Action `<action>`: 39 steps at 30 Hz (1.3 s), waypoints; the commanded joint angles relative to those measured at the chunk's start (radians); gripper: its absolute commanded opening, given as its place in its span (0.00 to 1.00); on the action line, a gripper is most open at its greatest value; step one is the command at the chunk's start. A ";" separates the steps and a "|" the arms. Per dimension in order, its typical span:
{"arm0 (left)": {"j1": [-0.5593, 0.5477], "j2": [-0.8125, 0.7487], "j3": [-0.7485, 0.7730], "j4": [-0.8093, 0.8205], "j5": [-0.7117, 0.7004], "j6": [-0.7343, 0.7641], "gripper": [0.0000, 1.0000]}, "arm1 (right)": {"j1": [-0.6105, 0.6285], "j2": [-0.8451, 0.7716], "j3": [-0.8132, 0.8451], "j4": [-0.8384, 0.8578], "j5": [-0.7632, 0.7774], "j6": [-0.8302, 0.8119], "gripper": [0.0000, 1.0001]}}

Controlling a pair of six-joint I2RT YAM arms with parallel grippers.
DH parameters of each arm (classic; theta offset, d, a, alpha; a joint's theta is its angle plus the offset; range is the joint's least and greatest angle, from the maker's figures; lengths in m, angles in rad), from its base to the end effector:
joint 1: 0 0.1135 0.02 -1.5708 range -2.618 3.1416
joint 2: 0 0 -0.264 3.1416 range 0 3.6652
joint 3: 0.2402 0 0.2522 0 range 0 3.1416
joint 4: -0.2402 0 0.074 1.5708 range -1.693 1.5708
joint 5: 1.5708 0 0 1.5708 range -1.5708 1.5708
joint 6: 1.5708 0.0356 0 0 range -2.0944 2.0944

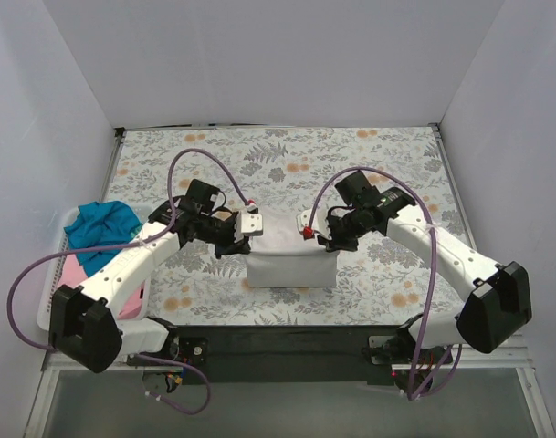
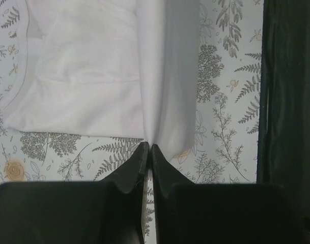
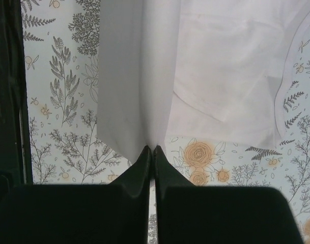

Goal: Fold and stack the t-shirts
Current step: Fold the tshirt

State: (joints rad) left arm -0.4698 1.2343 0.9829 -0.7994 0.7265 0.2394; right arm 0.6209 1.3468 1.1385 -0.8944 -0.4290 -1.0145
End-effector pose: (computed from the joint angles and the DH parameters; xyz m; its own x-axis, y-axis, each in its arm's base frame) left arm 0.1988 -0.1275 0.2726 -0.6017 0.5043 -0.6194 0.7981 0.4092 -0.4422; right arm 0.2040 0.1641 0.2840 0.1956 -0.8096 -0.5535 -0.9764 -0.1080 -0.1871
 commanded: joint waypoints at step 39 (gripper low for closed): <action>0.128 0.492 0.143 0.166 0.024 -0.040 0.00 | -0.176 0.527 0.158 0.087 -0.154 -0.104 0.01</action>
State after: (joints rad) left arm -0.3309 1.8523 1.1793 -0.6041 0.7341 0.2020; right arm 0.4244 1.9709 1.3815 -0.7803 -0.5594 -1.1458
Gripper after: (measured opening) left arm 0.021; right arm 0.028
